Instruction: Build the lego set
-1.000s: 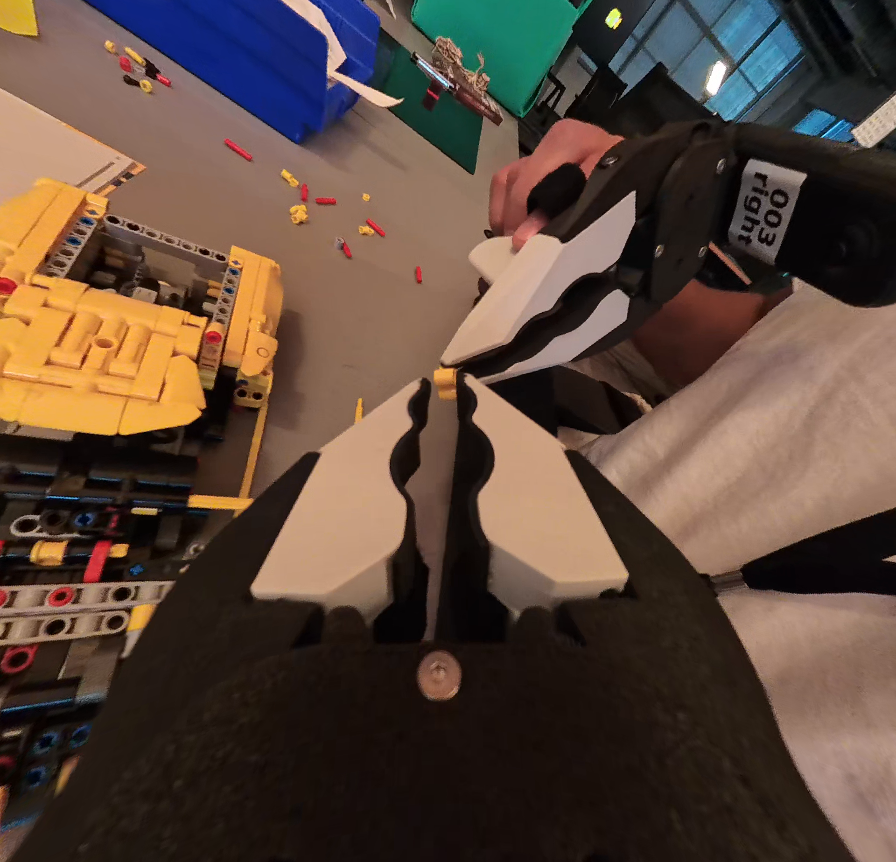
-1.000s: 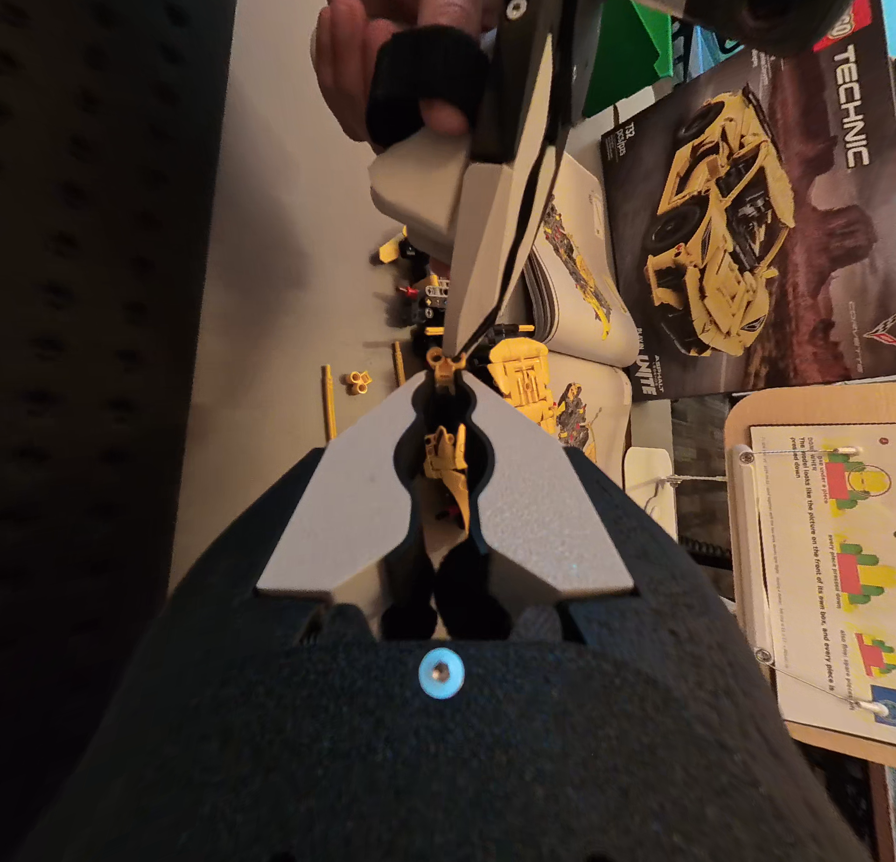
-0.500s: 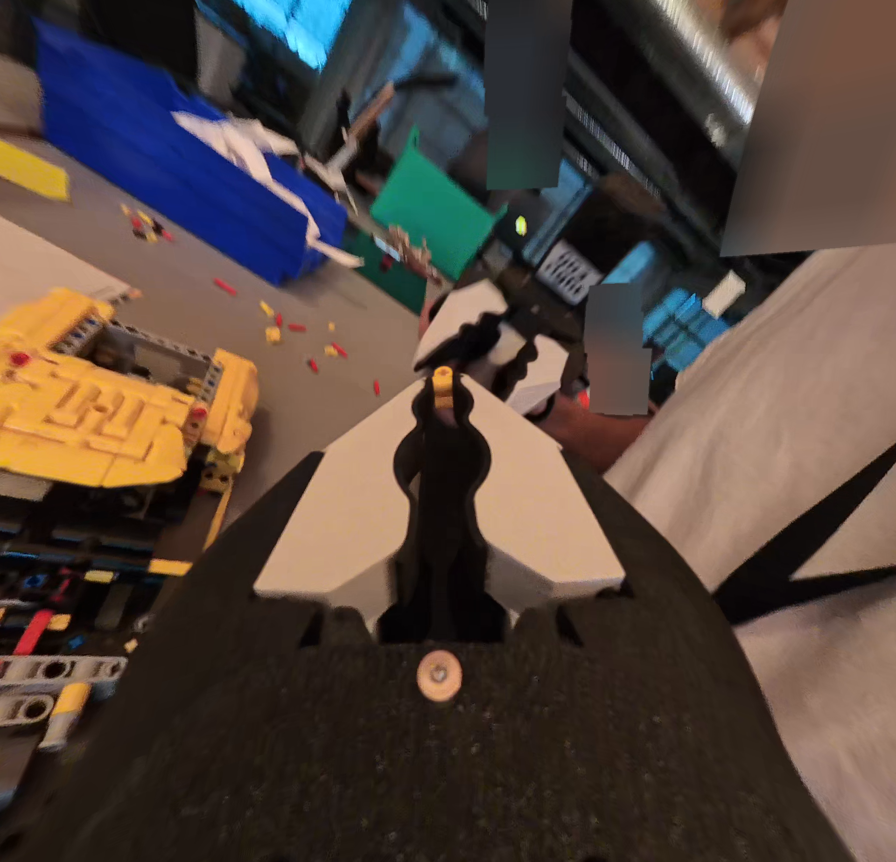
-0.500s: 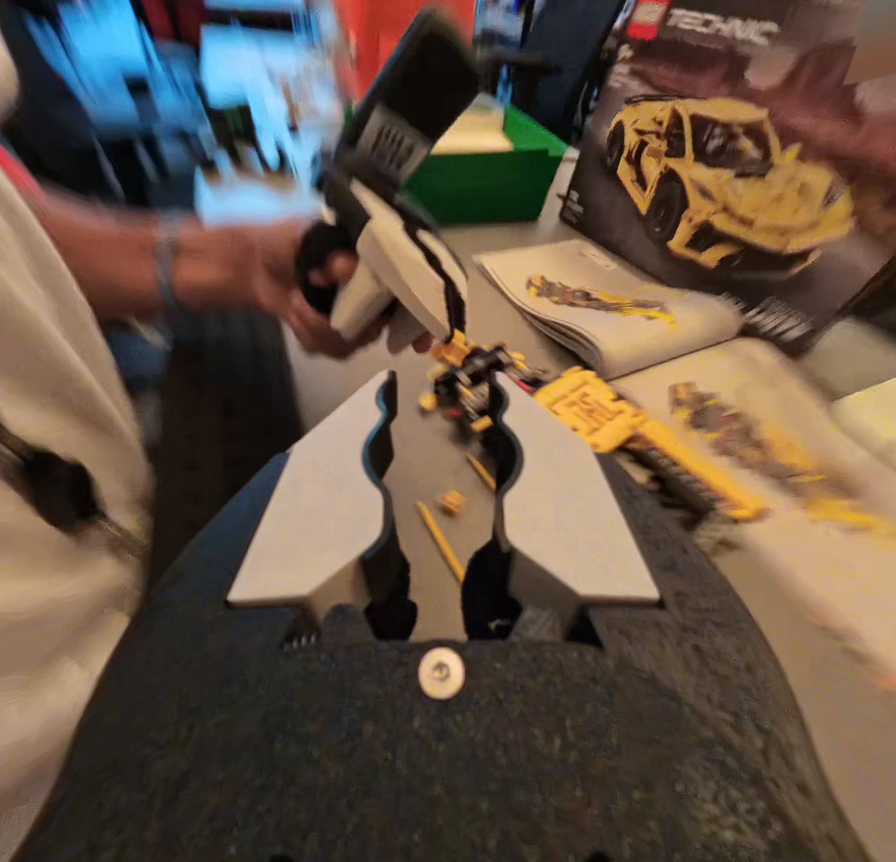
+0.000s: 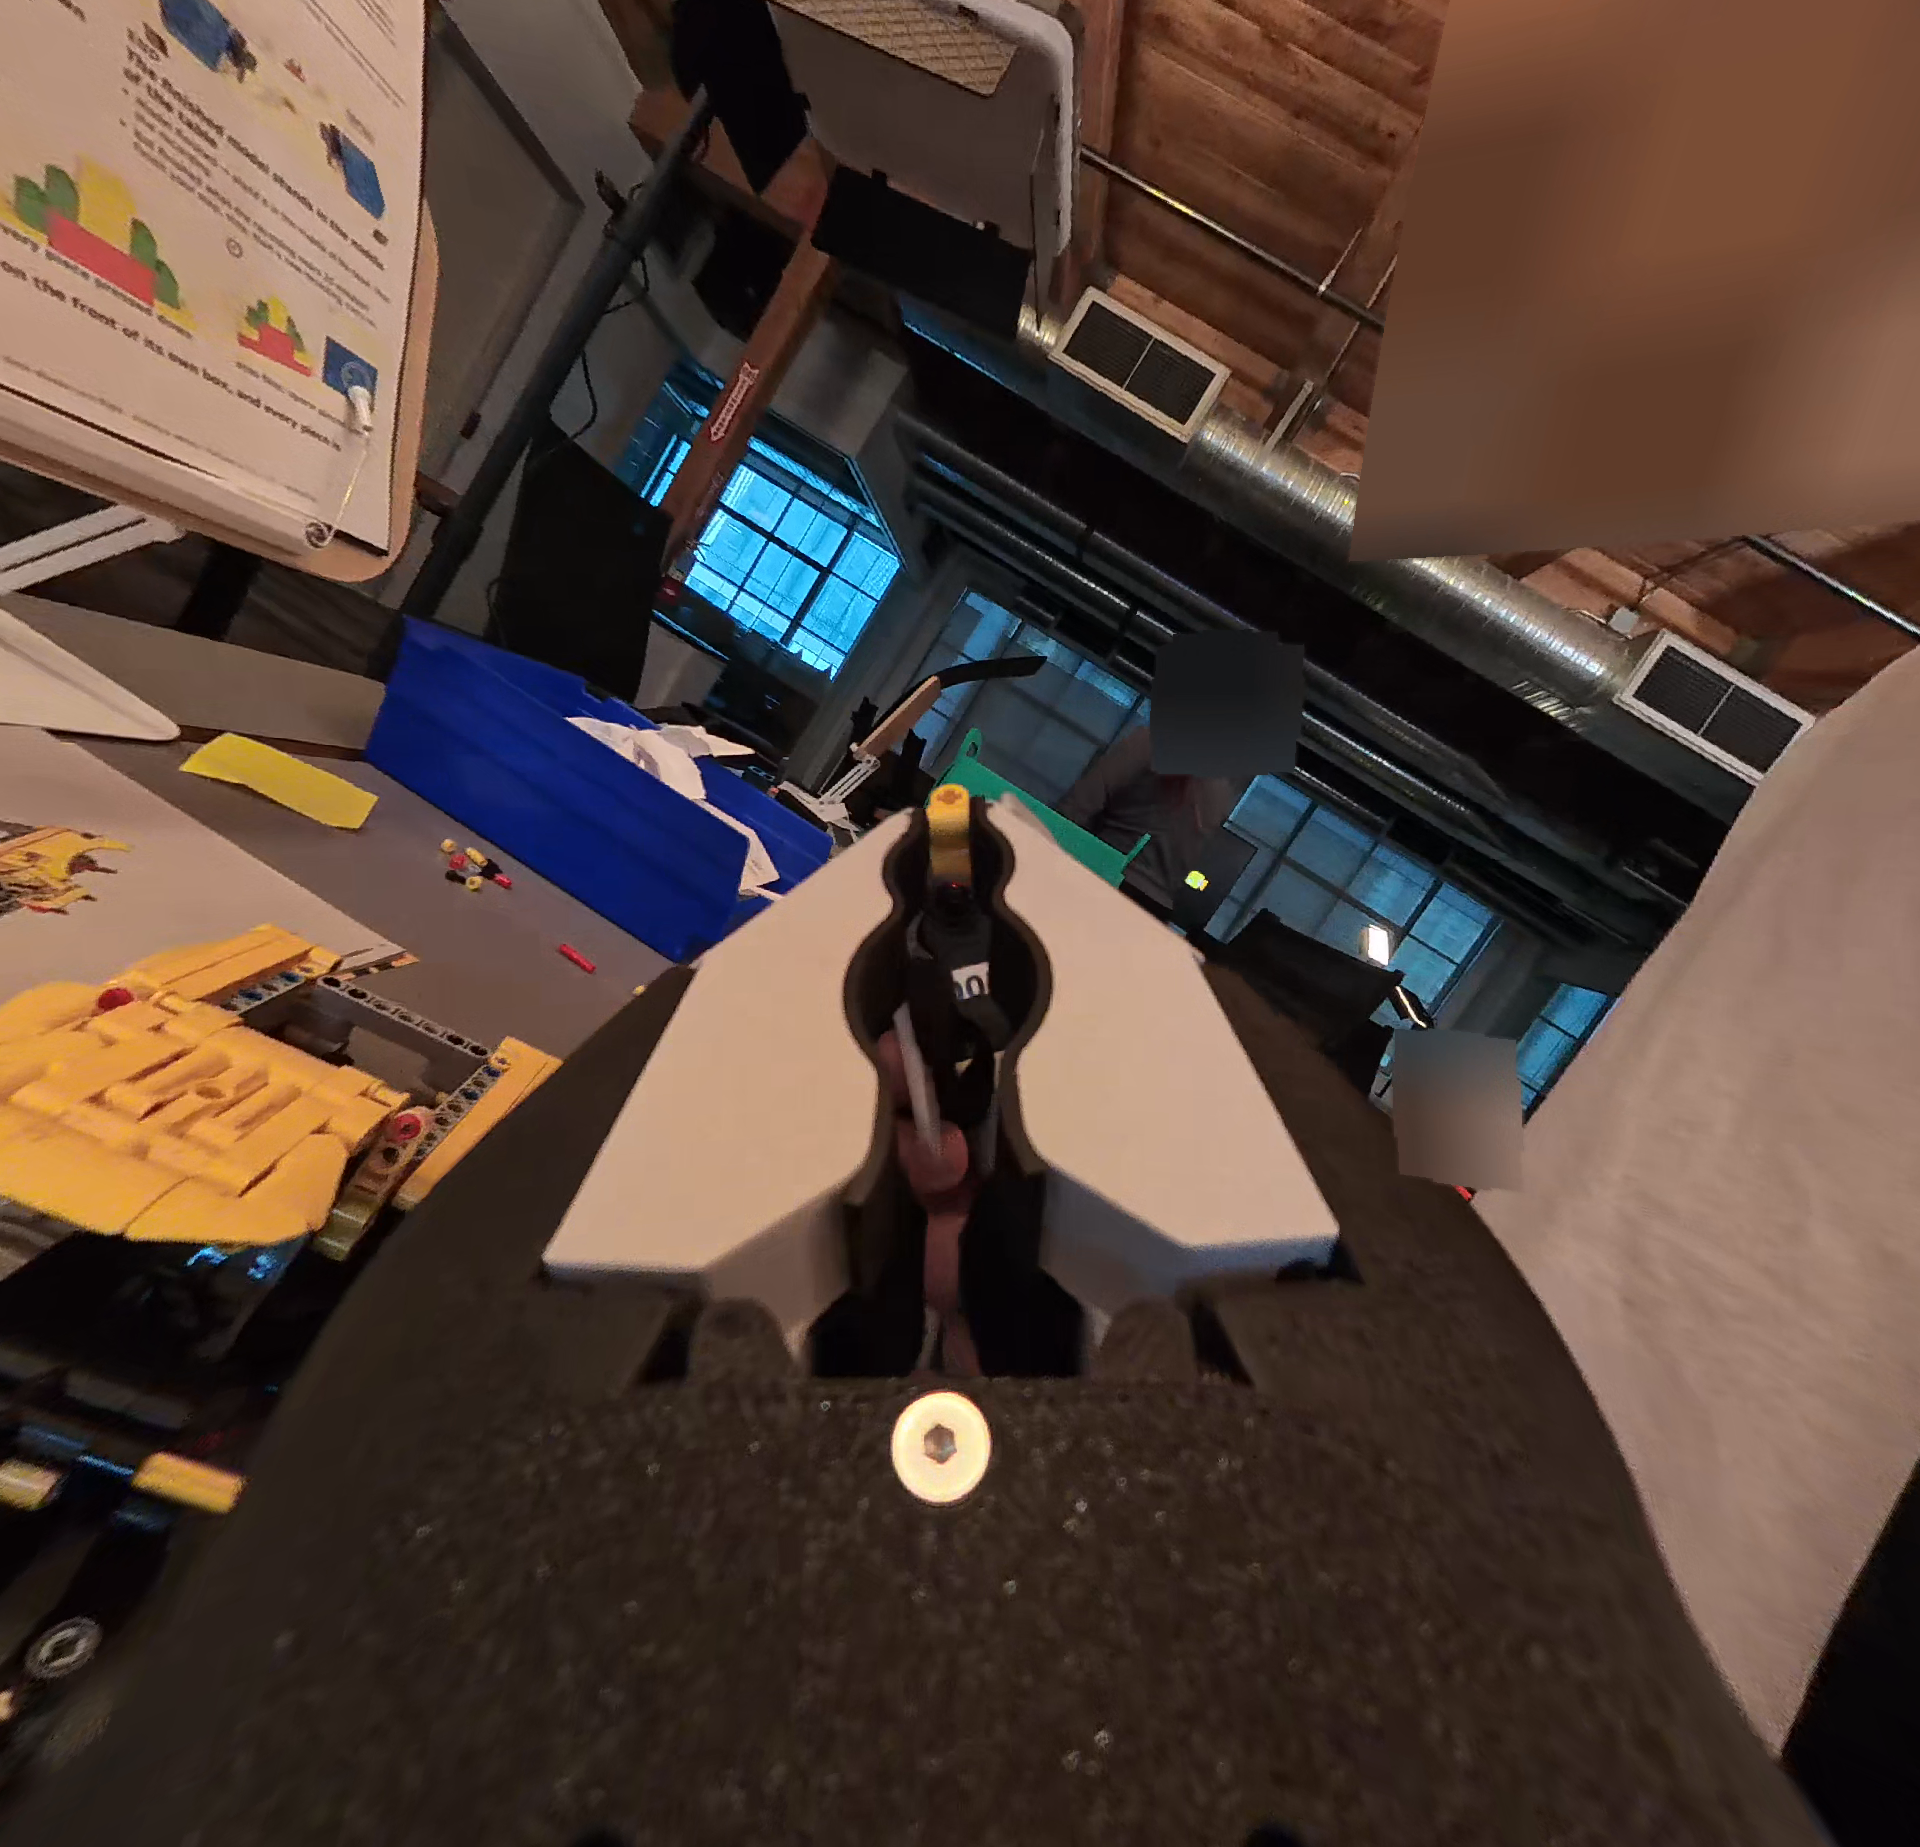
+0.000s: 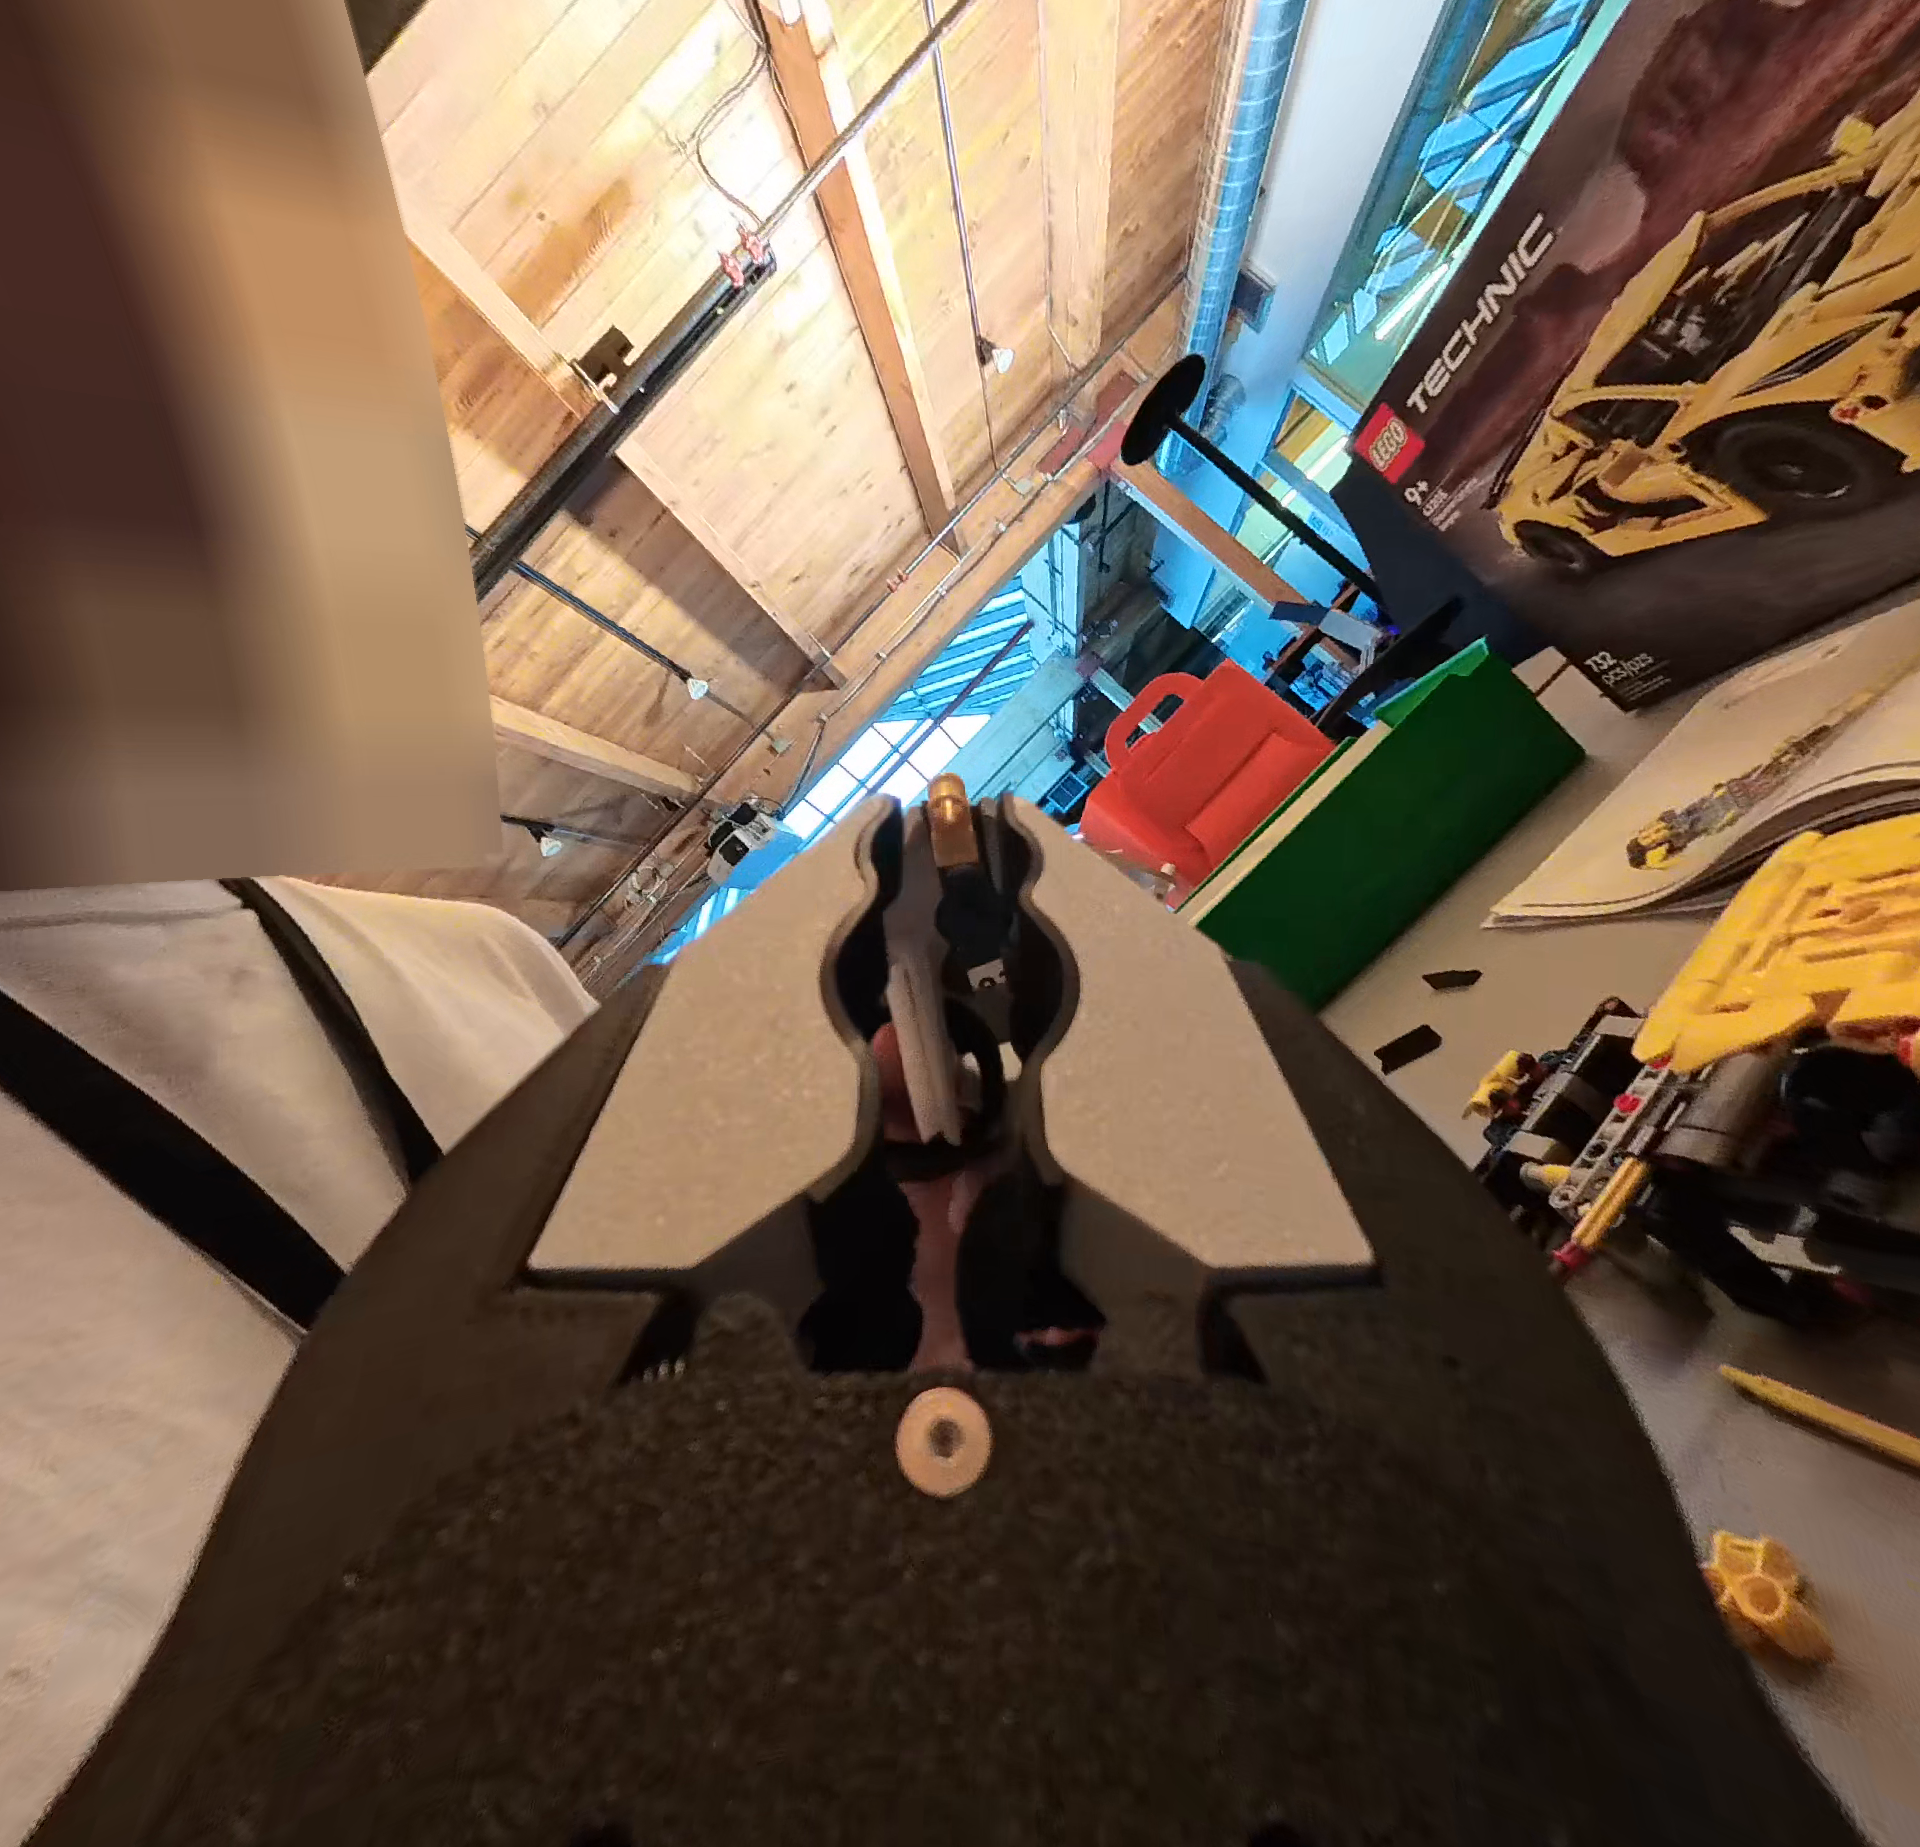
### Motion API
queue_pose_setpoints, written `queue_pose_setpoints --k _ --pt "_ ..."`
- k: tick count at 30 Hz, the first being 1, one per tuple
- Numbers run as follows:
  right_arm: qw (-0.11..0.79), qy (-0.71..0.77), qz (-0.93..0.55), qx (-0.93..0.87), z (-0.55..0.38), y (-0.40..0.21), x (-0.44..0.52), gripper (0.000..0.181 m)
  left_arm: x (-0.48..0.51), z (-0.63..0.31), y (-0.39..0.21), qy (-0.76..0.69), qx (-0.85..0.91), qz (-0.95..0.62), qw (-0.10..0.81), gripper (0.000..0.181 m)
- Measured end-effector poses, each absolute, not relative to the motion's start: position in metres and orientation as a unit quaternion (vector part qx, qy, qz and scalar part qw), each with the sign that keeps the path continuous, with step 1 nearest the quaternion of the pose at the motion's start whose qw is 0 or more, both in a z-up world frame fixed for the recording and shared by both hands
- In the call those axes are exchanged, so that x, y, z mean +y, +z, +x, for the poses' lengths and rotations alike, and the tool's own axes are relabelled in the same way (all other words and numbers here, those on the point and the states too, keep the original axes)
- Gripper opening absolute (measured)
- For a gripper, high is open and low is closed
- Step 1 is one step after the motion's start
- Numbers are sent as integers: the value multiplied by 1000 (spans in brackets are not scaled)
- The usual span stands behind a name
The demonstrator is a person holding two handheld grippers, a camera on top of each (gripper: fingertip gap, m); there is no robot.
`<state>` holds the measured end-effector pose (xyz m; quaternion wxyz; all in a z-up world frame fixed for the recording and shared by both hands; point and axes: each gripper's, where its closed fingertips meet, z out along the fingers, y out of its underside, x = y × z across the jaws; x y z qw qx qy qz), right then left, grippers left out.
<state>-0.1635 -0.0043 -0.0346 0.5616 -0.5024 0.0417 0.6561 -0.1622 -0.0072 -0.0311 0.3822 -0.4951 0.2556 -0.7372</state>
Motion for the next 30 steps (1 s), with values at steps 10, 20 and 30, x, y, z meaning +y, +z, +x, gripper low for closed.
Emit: queue_pose_setpoints --k 10,20,30 --pt "584 639 -498 41 -157 -34 -7 7 -12 -154 -33 -733 196 -518 396 7" --pt "579 664 -469 64 -144 -33 -10 5 -15 -141 -32 -711 168 -519 445 7" --pt "614 467 -633 -67 -110 -82 -8 6 0 -160 -86 -581 370 -586 427 29"
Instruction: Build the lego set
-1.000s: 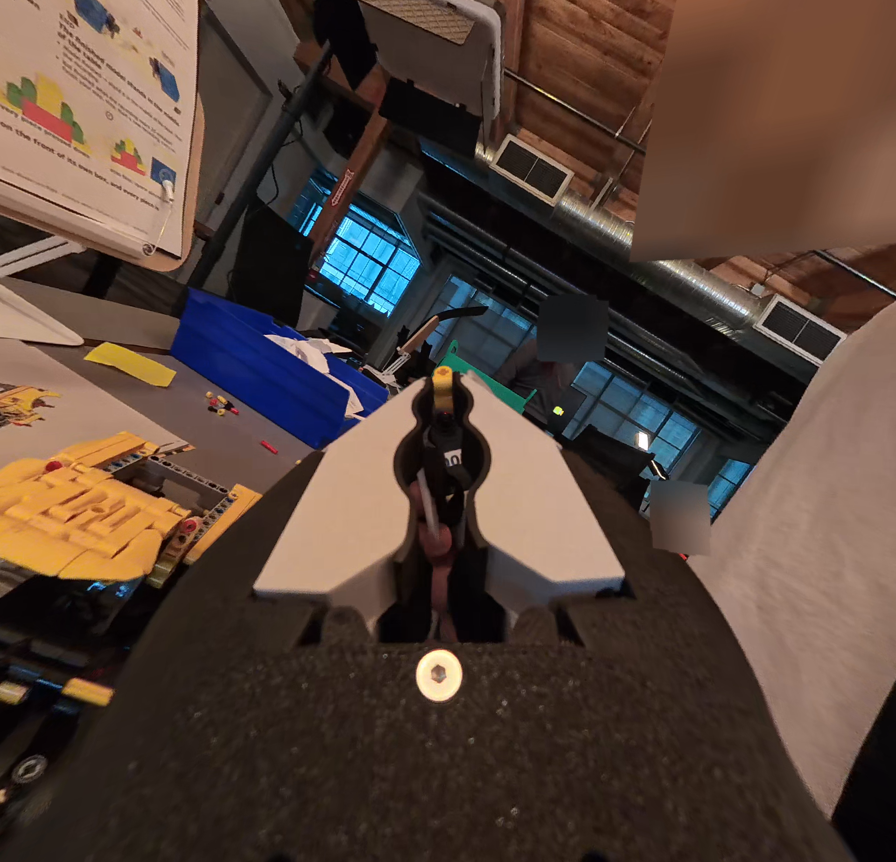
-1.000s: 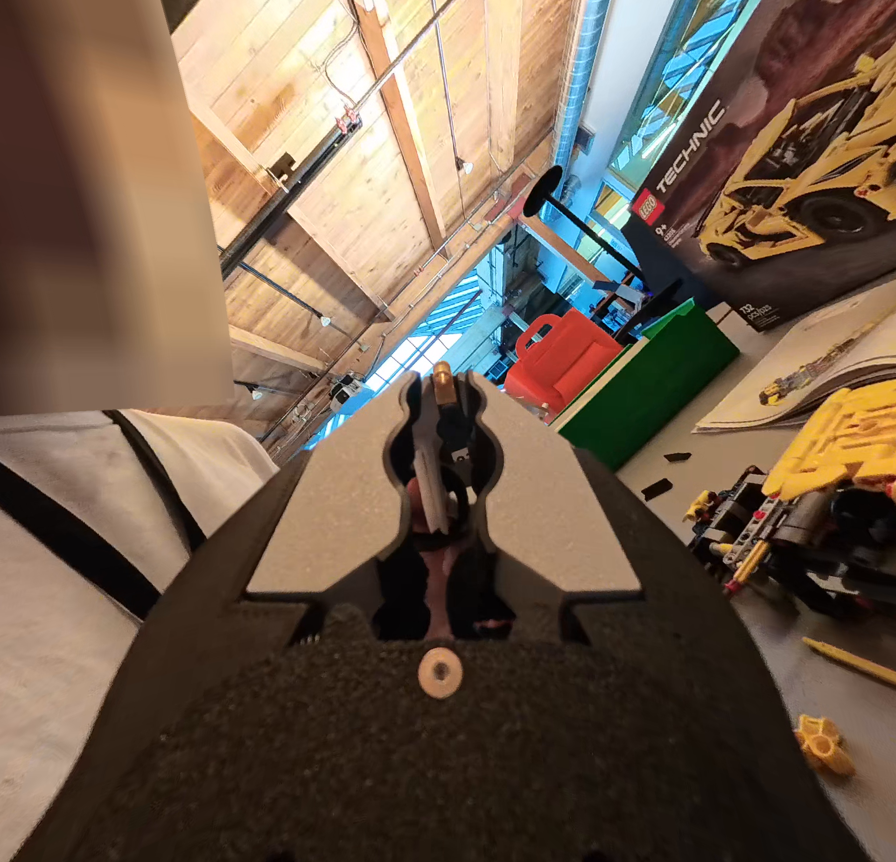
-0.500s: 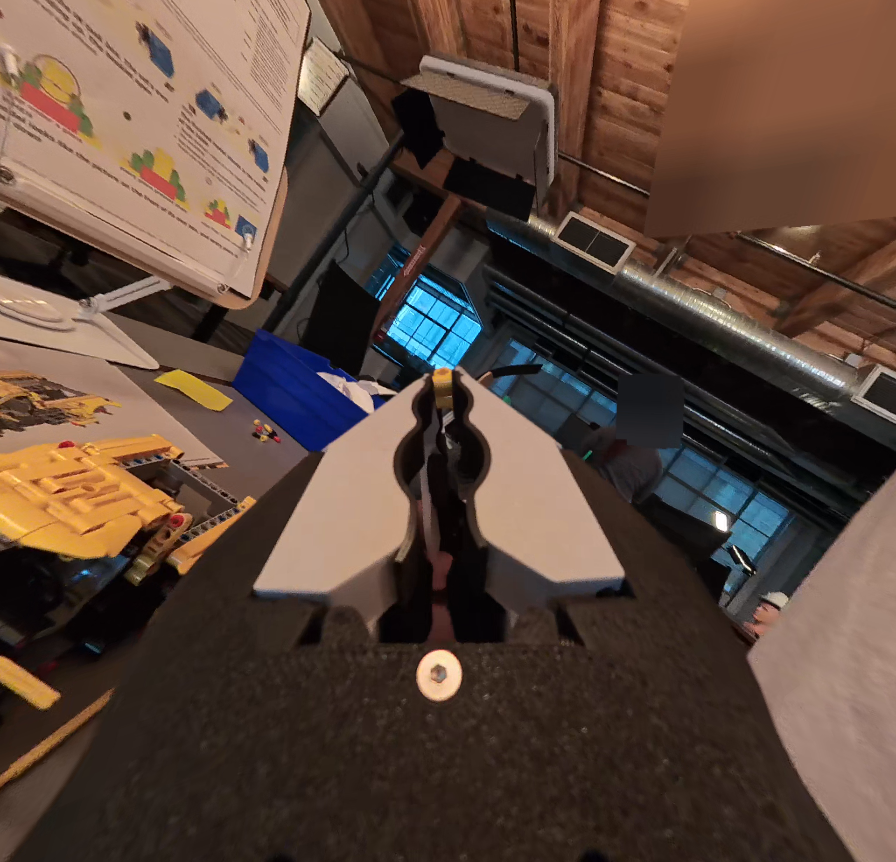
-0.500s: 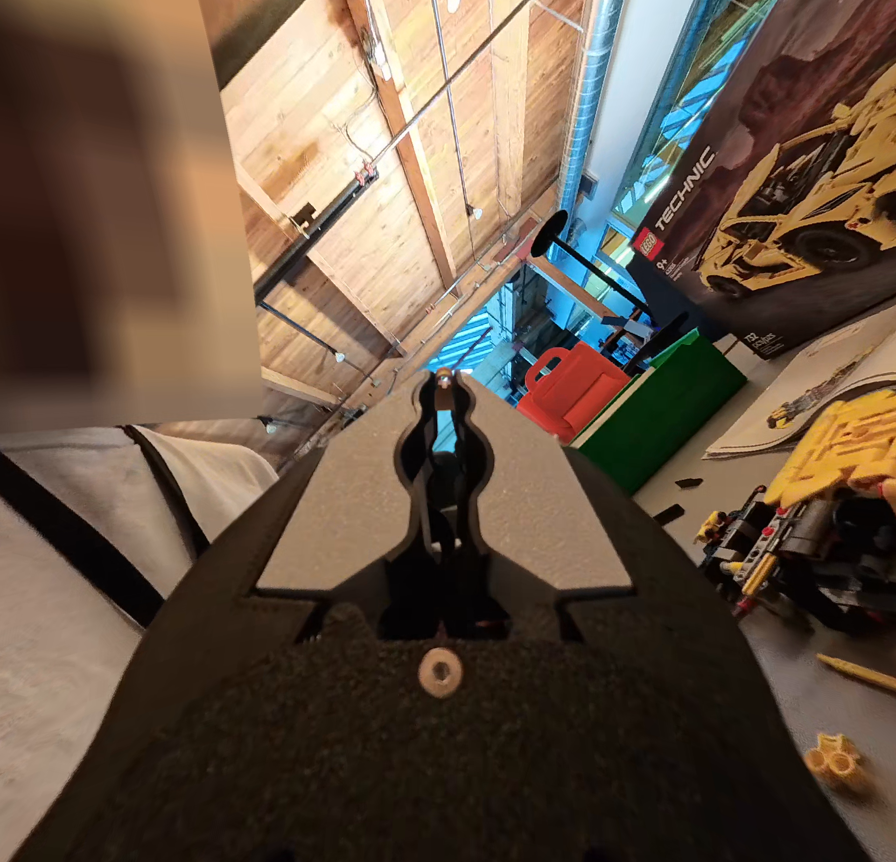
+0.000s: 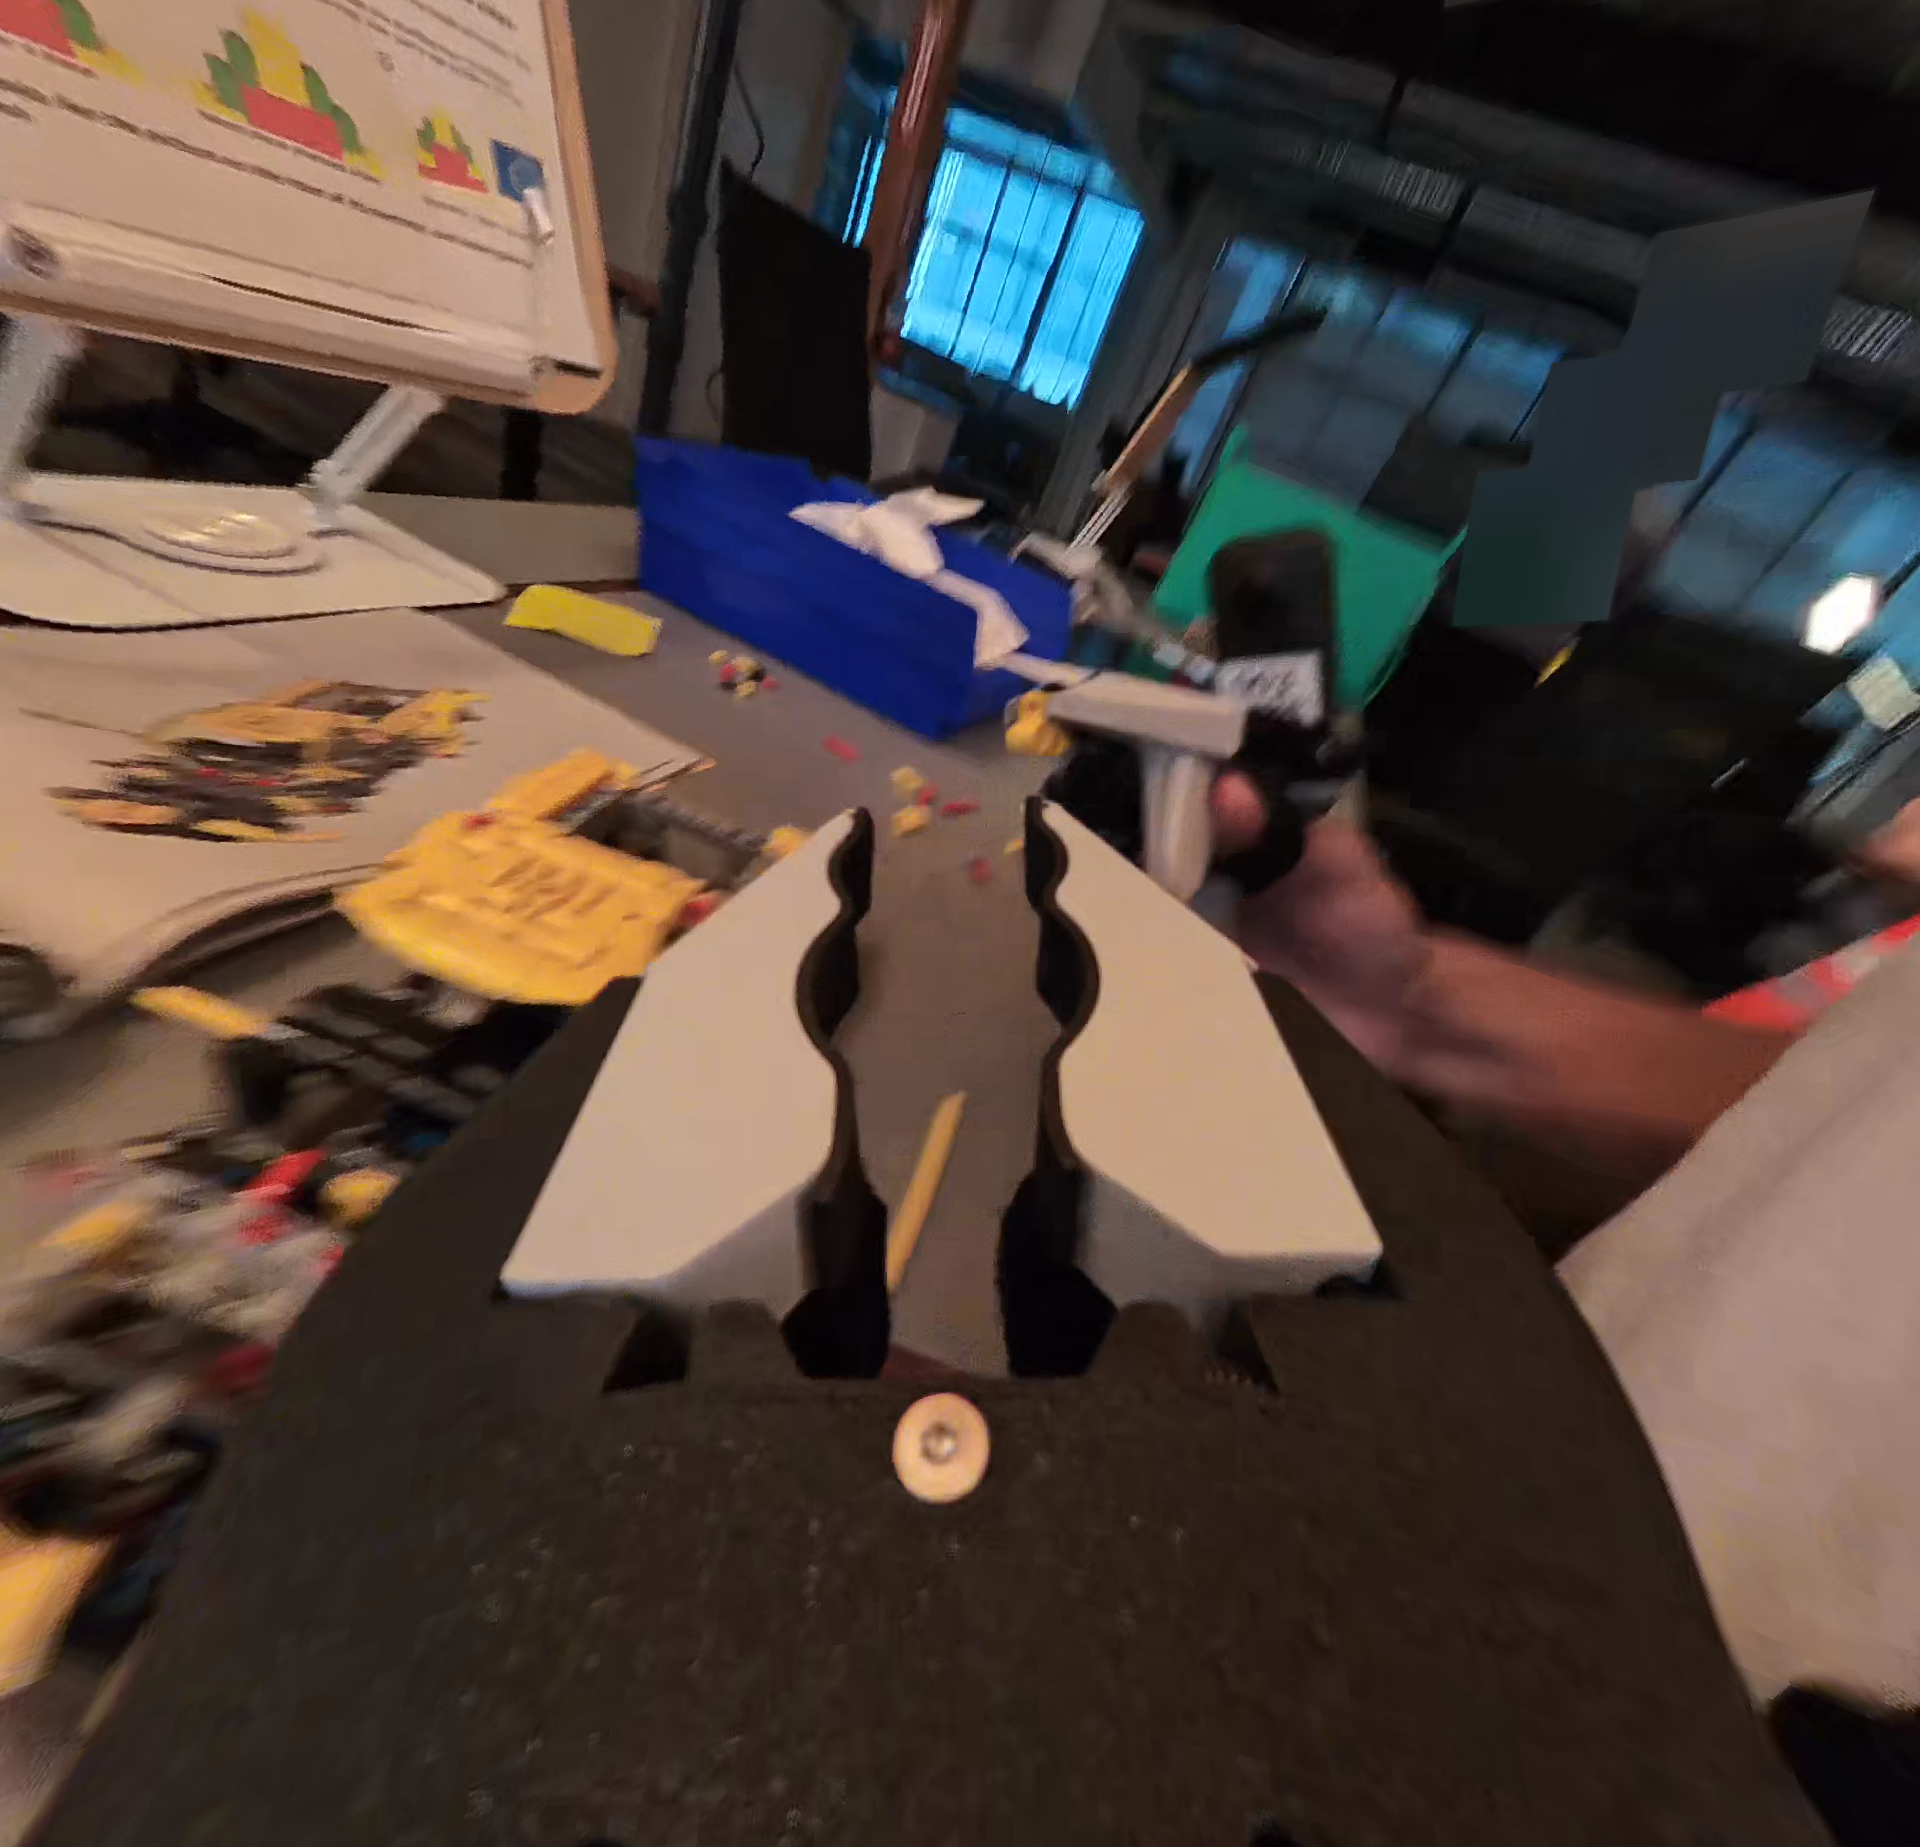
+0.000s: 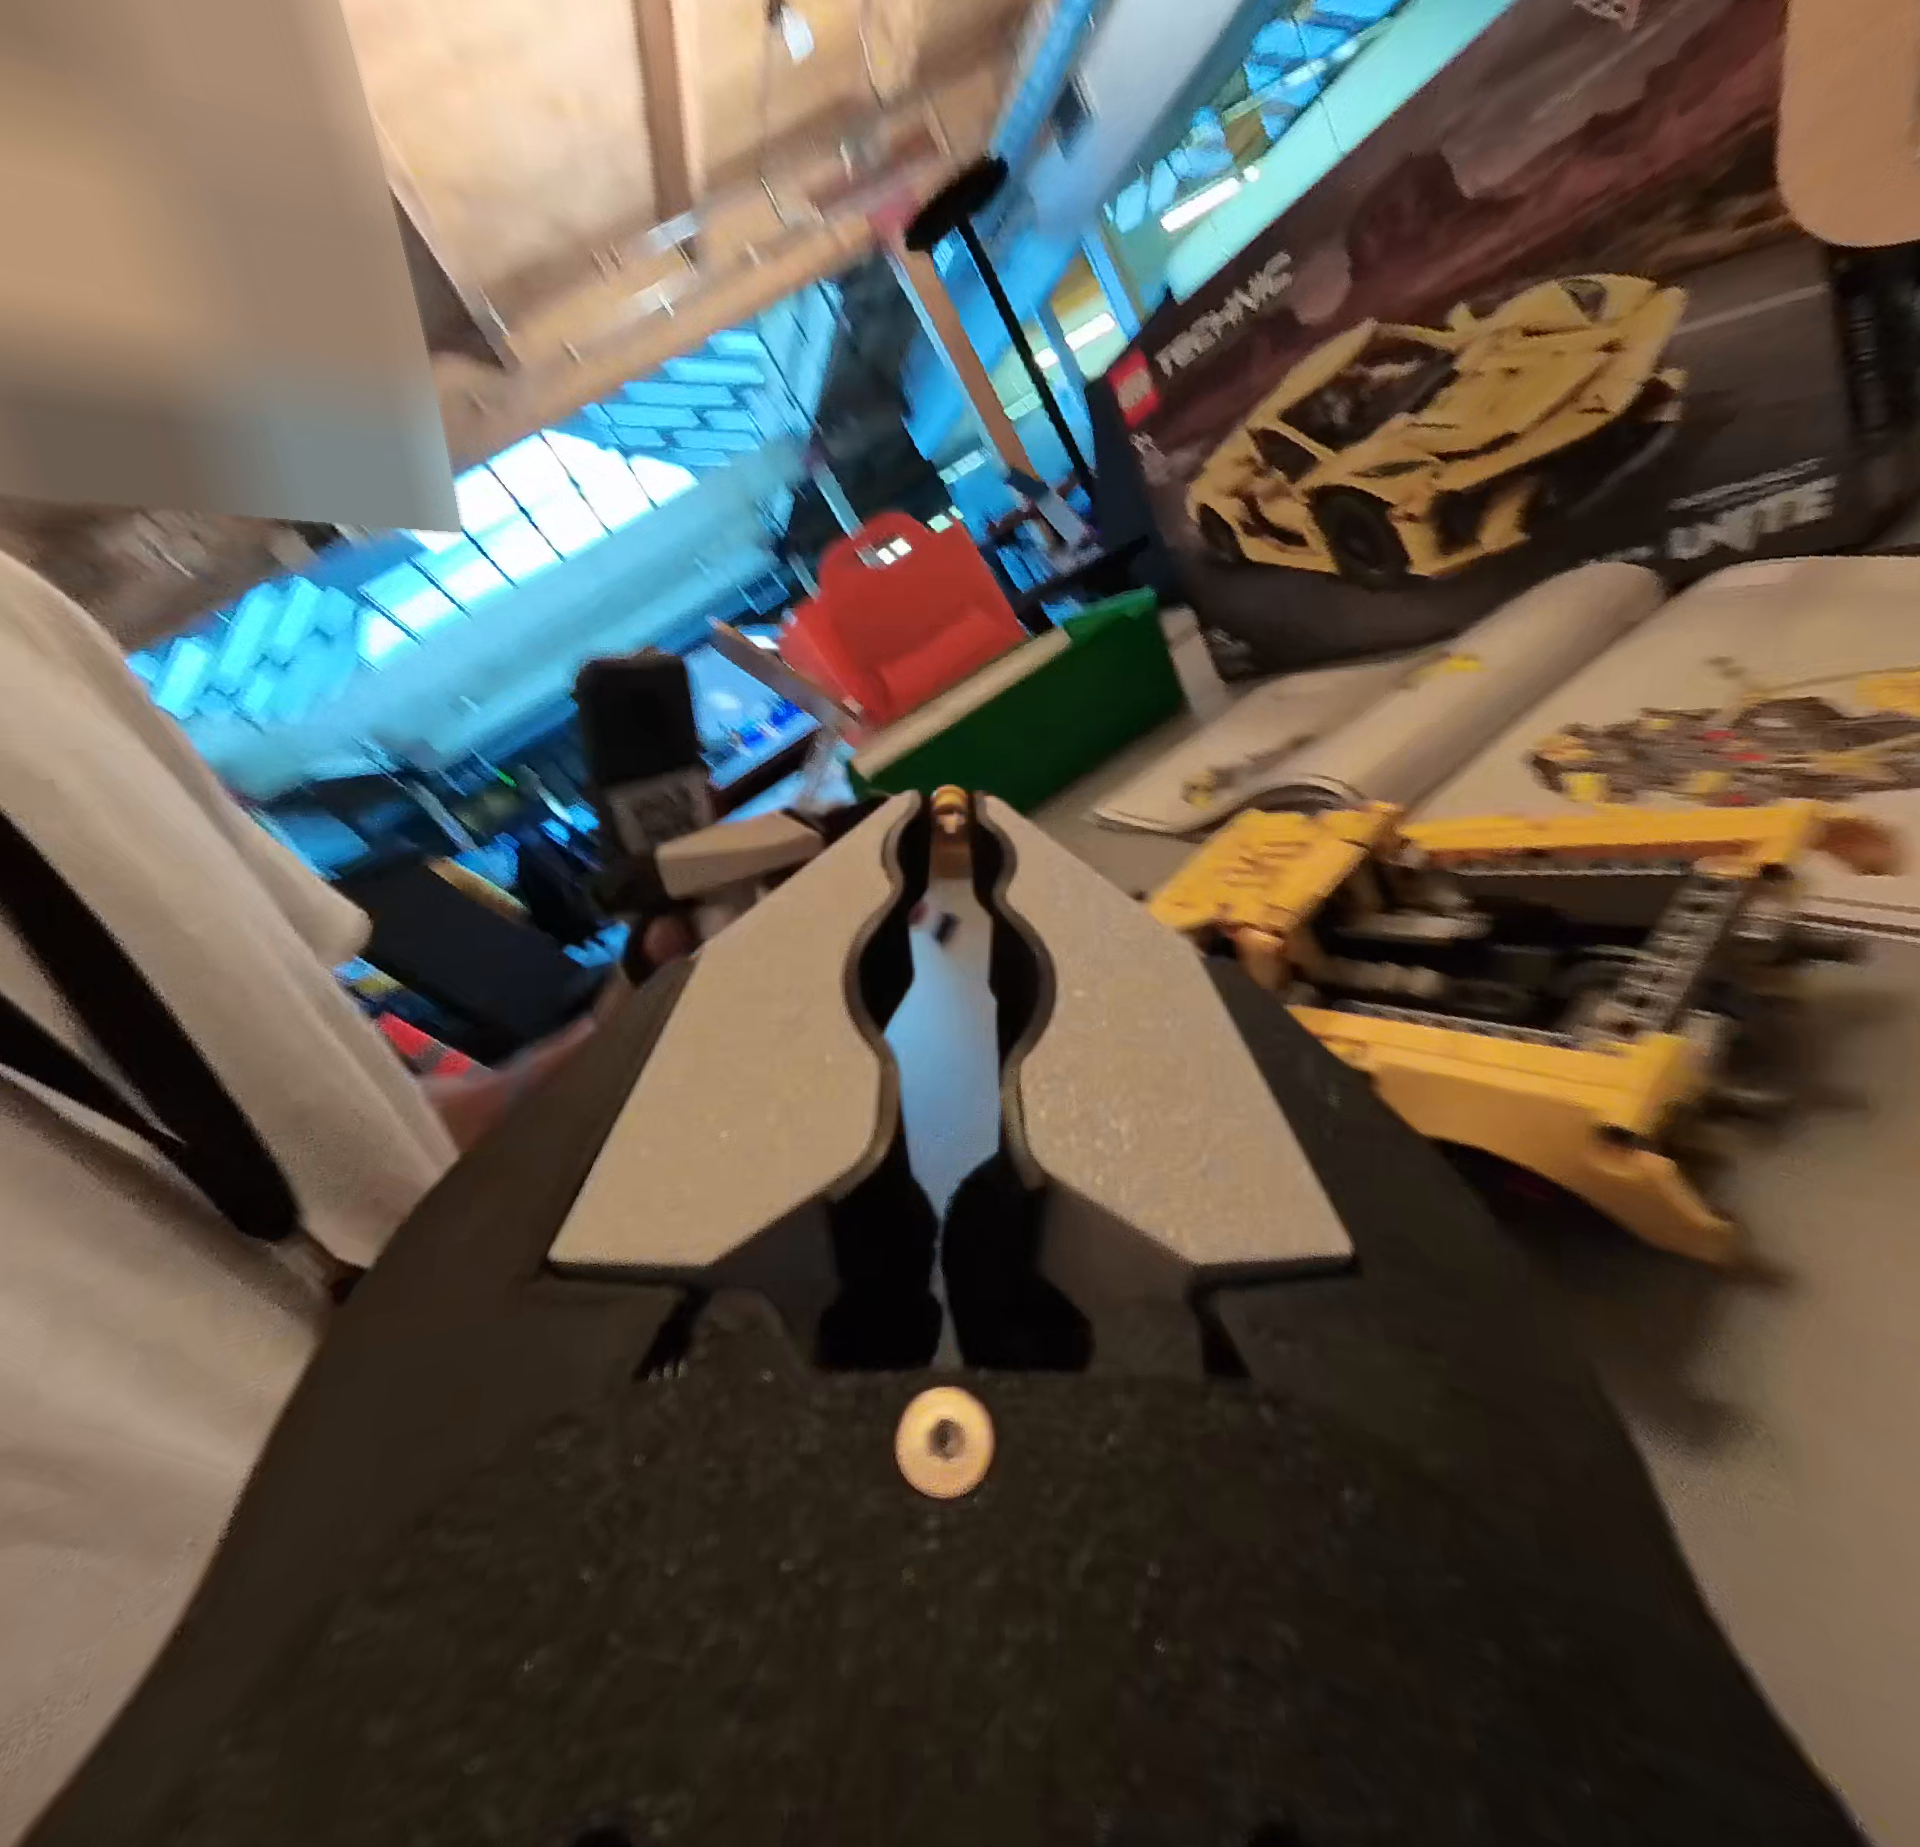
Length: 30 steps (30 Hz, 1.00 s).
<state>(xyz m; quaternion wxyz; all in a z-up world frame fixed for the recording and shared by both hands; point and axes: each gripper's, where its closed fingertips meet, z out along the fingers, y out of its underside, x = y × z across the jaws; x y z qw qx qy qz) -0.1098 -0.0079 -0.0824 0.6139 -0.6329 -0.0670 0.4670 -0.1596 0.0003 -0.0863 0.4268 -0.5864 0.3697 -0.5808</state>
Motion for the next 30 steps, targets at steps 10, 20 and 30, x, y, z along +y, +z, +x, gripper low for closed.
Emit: queue_pose_setpoints --k 10,20,30 --pt "651 343 -660 -149 -74 -103 30 6 152 -225 -112 -457 339 -645 510 29" --pt "616 325 -703 -148 -73 -130 39 6 206 -275 -135 -398 230 -707 537 28" --pt "589 359 -709 -148 -82 -135 36 6 182 -250 -138 -399 297 -690 525 27"
